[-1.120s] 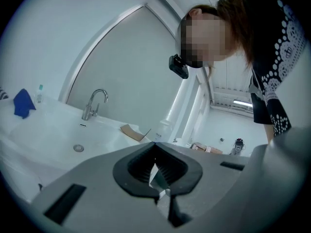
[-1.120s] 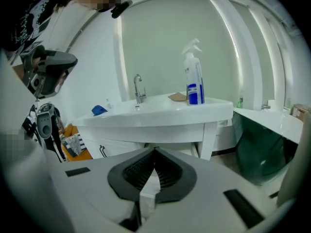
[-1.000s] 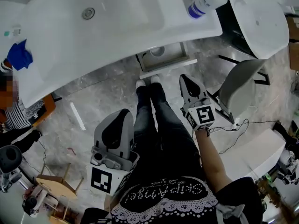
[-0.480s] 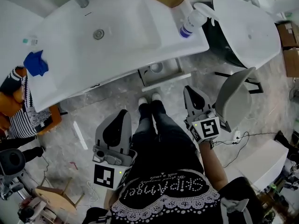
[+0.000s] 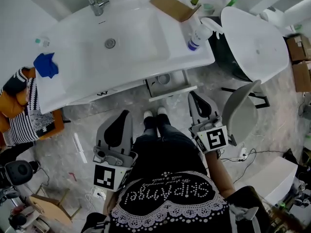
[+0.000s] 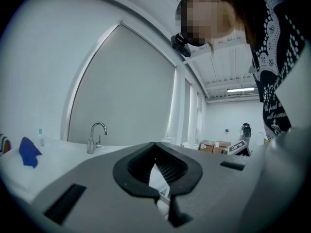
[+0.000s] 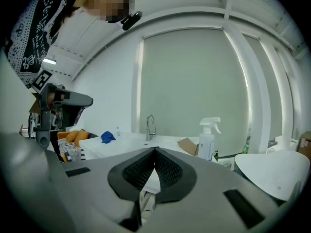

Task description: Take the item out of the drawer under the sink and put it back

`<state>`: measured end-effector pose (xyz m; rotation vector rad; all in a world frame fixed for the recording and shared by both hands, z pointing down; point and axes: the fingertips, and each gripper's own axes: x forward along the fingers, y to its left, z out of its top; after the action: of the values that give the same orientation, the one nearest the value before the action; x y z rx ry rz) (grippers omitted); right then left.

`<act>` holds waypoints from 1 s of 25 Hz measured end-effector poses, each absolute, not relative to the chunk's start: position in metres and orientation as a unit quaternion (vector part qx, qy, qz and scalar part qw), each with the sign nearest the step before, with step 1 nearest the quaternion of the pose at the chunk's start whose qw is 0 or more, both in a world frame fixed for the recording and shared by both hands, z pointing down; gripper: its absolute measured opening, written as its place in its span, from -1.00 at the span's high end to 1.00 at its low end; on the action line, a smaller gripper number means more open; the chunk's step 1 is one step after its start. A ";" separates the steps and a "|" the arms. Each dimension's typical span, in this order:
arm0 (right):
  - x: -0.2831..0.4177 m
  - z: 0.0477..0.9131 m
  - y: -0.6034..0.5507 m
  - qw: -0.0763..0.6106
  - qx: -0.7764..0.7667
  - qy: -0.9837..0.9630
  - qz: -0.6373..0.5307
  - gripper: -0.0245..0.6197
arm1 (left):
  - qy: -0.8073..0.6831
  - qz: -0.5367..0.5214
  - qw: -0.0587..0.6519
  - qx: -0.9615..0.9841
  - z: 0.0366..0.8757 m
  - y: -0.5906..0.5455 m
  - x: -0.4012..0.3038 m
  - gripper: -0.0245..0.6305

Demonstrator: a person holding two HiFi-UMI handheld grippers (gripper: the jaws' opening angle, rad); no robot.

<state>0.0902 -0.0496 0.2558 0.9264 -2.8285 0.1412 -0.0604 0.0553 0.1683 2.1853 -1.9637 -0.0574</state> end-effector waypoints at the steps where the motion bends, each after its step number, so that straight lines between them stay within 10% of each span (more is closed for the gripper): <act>1: 0.089 0.250 -0.049 0.076 0.309 -0.947 0.046 0.87 | -0.670 -0.022 0.097 0.736 0.165 0.056 -0.066 0.91; 25: 0.064 0.212 0.014 0.044 0.288 -0.956 0.021 0.87 | -0.670 -0.025 0.073 0.739 0.176 0.086 -0.090 0.91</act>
<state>0.0638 0.0139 0.2124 0.8813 -2.9231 0.0651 -0.0899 0.0857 0.1760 2.2185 -2.0108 -0.0759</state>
